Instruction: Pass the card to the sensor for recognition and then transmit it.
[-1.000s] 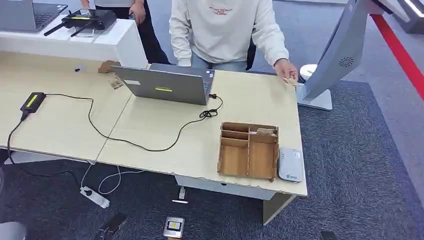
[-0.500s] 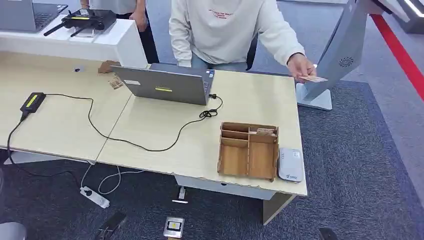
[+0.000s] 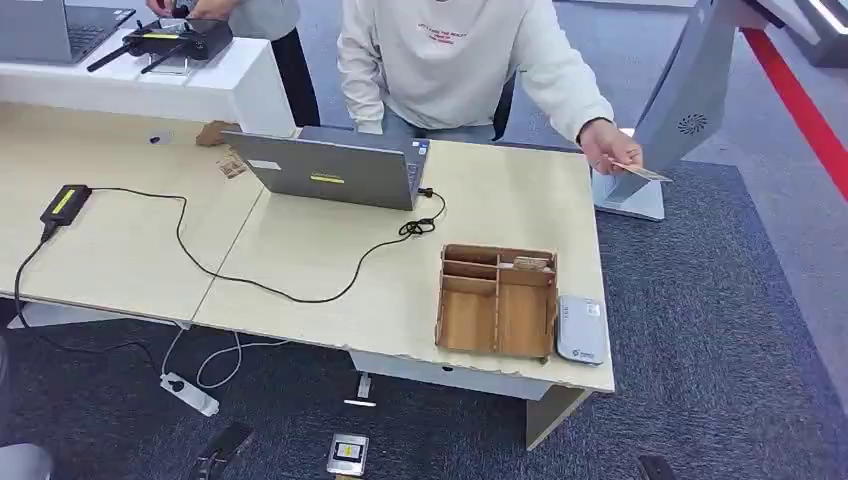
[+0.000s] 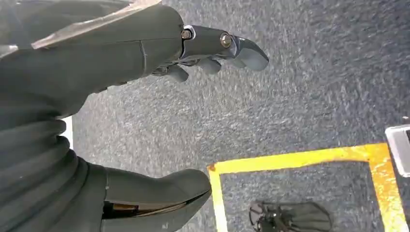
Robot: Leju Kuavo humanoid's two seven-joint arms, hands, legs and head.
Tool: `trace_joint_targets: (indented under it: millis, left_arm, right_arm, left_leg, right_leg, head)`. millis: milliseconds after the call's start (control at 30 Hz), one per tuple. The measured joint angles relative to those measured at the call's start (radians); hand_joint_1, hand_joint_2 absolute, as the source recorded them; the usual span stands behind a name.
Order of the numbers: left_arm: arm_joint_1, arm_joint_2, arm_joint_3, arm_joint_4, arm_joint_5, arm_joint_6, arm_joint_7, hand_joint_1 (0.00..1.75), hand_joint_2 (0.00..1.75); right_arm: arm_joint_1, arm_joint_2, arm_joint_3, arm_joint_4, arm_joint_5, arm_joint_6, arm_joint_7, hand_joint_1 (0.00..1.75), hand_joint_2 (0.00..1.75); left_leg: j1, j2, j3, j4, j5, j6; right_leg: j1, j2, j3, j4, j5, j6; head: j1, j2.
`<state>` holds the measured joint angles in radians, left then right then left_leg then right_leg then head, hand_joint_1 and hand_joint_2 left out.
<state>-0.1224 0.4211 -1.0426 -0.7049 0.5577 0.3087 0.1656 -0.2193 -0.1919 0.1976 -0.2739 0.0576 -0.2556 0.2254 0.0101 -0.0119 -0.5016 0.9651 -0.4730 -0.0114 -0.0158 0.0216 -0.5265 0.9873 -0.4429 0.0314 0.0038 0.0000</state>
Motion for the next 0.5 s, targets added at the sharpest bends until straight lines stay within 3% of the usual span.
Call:
trace_joint_targets:
  millis: [133, 233, 300, 400, 500]
  left_arm:
    - [0.000, -0.062, 0.005, 0.020, 0.005, 0.119, 0.029, 0.00, 1.75]
    - [0.000, -0.110, 0.005, 0.034, 0.010, 0.131, 0.040, 0.00, 1.75]
    - [-0.001, -0.124, 0.008, 0.040, 0.022, 0.123, 0.040, 0.00, 1.75]
    - [0.000, -0.096, 0.011, 0.038, 0.055, 0.032, 0.066, 0.00, 1.75]
    - [0.006, -0.055, 0.027, 0.019, 0.110, 0.018, 0.095, 0.00, 1.75]
  right_arm:
    - [0.014, -0.003, -0.003, 0.004, -0.014, 0.000, -0.023, 0.00, 1.75]
    - [0.018, -0.003, -0.029, 0.005, -0.096, -0.003, -0.056, 0.00, 1.75]
    - [0.017, 0.002, -0.067, 0.005, -0.234, -0.005, -0.109, 0.00, 1.75]
    - [-0.024, 0.013, -0.148, -0.005, -0.422, -0.023, -0.175, 0.00, 1.75]
    - [-0.118, 0.021, -0.219, -0.026, -0.498, -0.069, -0.172, 0.00, 1.75]
  left_leg:
    - [-0.001, 0.000, 0.000, 0.000, 0.000, 0.000]
    - [-0.001, 0.000, -0.001, 0.000, 0.000, 0.000]
    - [-0.001, 0.000, -0.001, 0.000, 0.000, 0.000]
    - [0.000, 0.001, -0.002, 0.000, 0.000, 0.000]
    - [0.001, 0.006, 0.000, 0.000, 0.002, -0.001]
  right_leg:
    - [-0.001, 0.000, 0.000, 0.000, 0.000, 0.000]
    - [-0.001, 0.000, 0.000, 0.000, 0.001, 0.001]
    - [-0.001, 0.001, 0.001, -0.001, 0.001, 0.001]
    - [-0.001, 0.002, 0.000, 0.000, 0.002, 0.000]
    - [-0.001, 0.005, -0.001, 0.000, 0.004, -0.001]
  head:
    - [0.000, 0.000]
    - [0.000, 0.000]
    - [0.000, 0.000]
    - [0.000, 0.000]
    - [0.000, 0.000]
